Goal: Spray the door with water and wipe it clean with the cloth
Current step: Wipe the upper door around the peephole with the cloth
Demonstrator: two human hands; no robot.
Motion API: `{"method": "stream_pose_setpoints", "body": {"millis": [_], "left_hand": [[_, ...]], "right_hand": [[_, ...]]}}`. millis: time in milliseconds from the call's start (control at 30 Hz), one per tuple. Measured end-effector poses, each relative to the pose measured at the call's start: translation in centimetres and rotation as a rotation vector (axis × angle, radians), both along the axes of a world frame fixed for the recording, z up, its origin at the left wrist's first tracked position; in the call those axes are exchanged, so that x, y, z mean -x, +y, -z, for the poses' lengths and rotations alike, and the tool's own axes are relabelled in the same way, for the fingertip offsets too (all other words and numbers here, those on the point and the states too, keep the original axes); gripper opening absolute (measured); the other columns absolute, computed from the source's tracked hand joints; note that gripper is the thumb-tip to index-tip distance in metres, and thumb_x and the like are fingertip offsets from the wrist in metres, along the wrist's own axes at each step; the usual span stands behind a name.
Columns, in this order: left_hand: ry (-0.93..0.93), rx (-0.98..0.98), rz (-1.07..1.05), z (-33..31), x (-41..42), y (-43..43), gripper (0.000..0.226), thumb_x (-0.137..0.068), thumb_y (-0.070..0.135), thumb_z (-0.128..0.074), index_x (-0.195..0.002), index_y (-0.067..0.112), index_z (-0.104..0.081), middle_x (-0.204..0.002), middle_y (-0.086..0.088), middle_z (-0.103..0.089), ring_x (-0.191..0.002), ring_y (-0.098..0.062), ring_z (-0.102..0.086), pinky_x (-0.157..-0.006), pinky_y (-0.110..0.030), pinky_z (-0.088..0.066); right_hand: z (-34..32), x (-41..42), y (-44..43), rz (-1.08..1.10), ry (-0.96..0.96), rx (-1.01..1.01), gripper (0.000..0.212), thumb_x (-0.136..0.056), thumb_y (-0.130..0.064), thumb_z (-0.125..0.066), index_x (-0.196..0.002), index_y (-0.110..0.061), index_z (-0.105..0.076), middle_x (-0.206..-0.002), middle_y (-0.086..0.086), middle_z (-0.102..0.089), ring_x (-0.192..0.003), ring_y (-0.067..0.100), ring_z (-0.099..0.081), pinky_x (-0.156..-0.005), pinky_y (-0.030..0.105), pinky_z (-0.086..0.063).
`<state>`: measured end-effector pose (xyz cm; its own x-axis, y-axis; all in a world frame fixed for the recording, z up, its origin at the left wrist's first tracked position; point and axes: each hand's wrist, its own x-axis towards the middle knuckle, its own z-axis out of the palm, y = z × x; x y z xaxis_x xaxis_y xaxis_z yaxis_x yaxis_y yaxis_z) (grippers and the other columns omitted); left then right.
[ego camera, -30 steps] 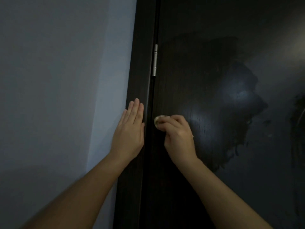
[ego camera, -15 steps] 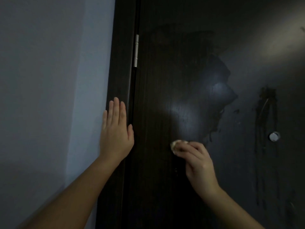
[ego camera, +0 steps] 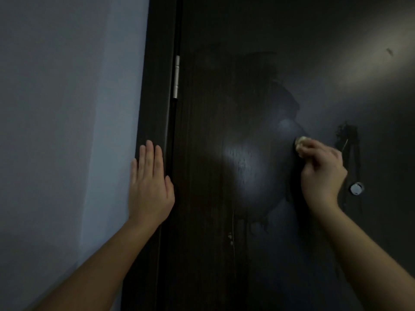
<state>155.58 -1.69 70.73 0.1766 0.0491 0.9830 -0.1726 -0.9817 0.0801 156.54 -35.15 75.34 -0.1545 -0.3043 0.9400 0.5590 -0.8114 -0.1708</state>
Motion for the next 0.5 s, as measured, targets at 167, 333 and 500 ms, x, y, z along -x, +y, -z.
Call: {"method": "stream_pose_setpoints", "body": {"millis": [167, 333, 500], "left_hand": [[-0.023, 0.036, 0.013, -2.0, 0.0, -1.0, 0.069, -0.094, 0.031, -0.029, -0.152, 0.009, 0.000, -0.160, -0.009, 0.006, -0.148, -0.019, 0.005, -0.120, -0.041, -0.003], [-0.057, 0.014, 0.020, -5.0, -0.3, -0.8, 0.068, -0.094, 0.033, -0.026, -0.151, 0.011, 0.003, -0.160, -0.008, 0.007, -0.148, -0.018, 0.006, -0.120, -0.040, -0.003], [-0.122, 0.031, 0.037, -9.4, -0.7, -0.8, 0.067, -0.094, 0.036, -0.022, -0.151, 0.011, 0.002, -0.160, -0.007, 0.005, -0.147, -0.017, 0.006, -0.120, -0.038, -0.001]], "right_hand": [[0.6, -0.2, 3.2, 0.018, -0.031, 0.291, 0.029, -0.076, 0.010, -0.055, -0.090, -0.007, -0.074, -0.109, 0.002, -0.070, -0.096, 0.020, -0.053, -0.087, 0.013, -0.037], [-3.9, -0.4, 2.8, -0.024, -0.077, 0.117, 0.032, -0.074, 0.017, -0.059, -0.092, -0.005, -0.075, -0.107, 0.004, -0.071, -0.095, 0.027, -0.057, -0.087, 0.014, -0.037], [-9.3, -0.8, 4.9, -0.040, -0.116, 0.115, 0.031, -0.076, 0.014, -0.059, -0.094, -0.006, -0.075, -0.107, 0.003, -0.071, -0.097, 0.027, -0.056, -0.088, 0.010, -0.032]]}}
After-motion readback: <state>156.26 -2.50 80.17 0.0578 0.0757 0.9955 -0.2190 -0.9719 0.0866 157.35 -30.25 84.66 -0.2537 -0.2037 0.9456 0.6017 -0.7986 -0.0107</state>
